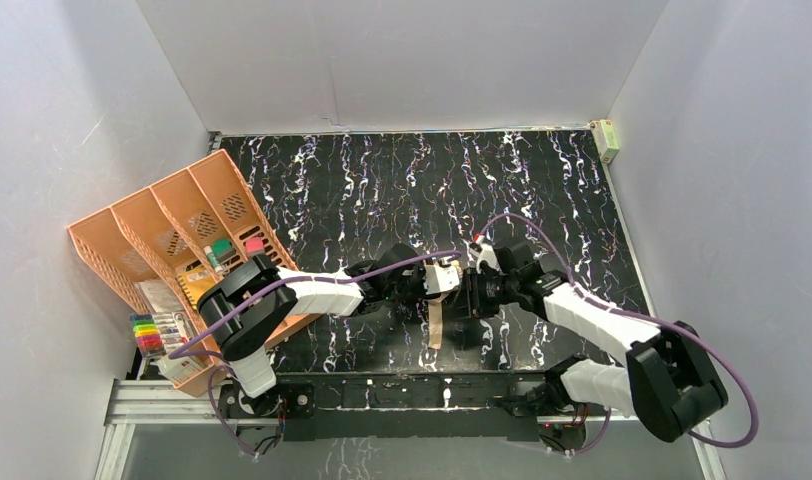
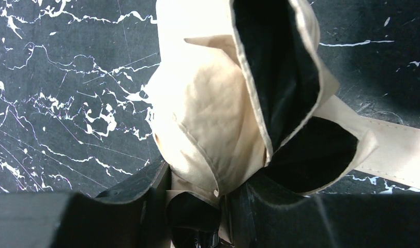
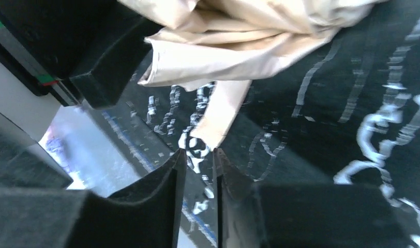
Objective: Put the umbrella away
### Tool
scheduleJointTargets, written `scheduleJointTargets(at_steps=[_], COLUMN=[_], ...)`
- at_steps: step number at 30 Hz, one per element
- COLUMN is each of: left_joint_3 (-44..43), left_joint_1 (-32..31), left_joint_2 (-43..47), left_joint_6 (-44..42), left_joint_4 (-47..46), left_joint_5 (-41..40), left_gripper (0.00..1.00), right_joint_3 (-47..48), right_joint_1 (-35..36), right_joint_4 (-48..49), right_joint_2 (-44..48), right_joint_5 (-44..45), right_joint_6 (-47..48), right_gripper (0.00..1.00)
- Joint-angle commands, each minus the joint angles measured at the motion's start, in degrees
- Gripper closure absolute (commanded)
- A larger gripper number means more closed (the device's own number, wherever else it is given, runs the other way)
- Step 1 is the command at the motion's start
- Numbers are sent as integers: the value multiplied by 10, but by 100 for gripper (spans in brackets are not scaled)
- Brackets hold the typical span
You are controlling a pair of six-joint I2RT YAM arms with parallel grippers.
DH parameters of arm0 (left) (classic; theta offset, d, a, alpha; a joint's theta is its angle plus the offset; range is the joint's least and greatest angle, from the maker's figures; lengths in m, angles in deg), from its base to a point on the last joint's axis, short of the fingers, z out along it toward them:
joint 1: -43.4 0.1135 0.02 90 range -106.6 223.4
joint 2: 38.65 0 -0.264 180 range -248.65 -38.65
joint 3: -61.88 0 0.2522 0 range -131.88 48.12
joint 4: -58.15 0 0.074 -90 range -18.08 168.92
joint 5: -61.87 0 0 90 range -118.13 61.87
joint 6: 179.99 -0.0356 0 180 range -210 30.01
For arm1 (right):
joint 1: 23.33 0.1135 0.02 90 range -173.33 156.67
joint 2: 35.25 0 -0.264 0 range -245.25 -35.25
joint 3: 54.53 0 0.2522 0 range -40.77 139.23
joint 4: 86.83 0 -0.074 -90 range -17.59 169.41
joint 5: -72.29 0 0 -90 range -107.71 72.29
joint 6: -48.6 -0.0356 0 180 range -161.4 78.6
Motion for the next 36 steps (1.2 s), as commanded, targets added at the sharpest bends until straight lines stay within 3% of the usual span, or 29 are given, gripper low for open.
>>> scheduleJointTargets(at_steps=[1,7,12,16,20,28,36], left_joint_3=[28,46,81,102,133,194,210], left_joint_1=[-1,-9,-22,-35,-54,-90,-106], left_joint_2=[-27,-9,2,-1,-5,-43,-66], left_joint_6=[-16,-53,-105,-155,-205,-288,-316], left_joint_4=[111,96,49,18,-33,-163,-208], left_joint_5=[-1,22,15,-14,-51,-131,-155], left_gripper=[100,100,100,100,100,100,100], right_joint_3=[69,135,220,265,320,359,368], right_joint_1=[-1,-3,-11,-18,-18,-18,-19], right_joint_4=[-123,-132,-125,-84,-111,-139,-207], right_joint_2=[60,86,16,-46,-119,-208,-287], right_joint_5=[198,331,380,240,133,32,-65], right_joint_6=[31,85,181,286,370,482,615], right_gripper=[58,24,8,6,7,8,4])
